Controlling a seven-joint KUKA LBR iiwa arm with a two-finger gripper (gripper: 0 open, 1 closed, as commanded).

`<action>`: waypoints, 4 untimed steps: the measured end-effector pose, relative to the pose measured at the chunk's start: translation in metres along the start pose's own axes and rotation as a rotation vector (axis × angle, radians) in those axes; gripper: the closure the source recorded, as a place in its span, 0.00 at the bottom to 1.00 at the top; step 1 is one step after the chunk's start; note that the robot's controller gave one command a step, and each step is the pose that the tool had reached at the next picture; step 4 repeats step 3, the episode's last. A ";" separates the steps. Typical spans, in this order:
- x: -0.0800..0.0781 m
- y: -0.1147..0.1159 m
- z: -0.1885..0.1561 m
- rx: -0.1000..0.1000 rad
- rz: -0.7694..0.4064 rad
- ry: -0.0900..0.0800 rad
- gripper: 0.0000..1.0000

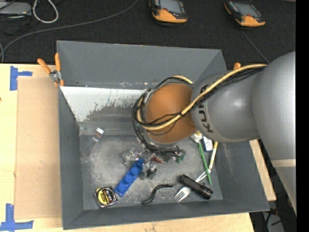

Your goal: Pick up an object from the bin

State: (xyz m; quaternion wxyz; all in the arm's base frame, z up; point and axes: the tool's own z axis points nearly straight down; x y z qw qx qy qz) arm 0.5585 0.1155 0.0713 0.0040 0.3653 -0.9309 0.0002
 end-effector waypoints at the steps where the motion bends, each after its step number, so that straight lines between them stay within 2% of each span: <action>1: 0.000 0.000 0.000 0.000 0.001 0.000 1.00; 2: 0.002 0.002 -0.021 -0.005 0.002 0.005 1.00; 3: 0.001 0.002 -0.041 -0.004 0.003 0.002 1.00; 4: 0.001 0.002 -0.041 -0.004 0.003 0.002 1.00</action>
Offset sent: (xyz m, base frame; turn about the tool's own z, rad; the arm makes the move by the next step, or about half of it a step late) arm -0.0002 -0.0001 0.0507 0.0008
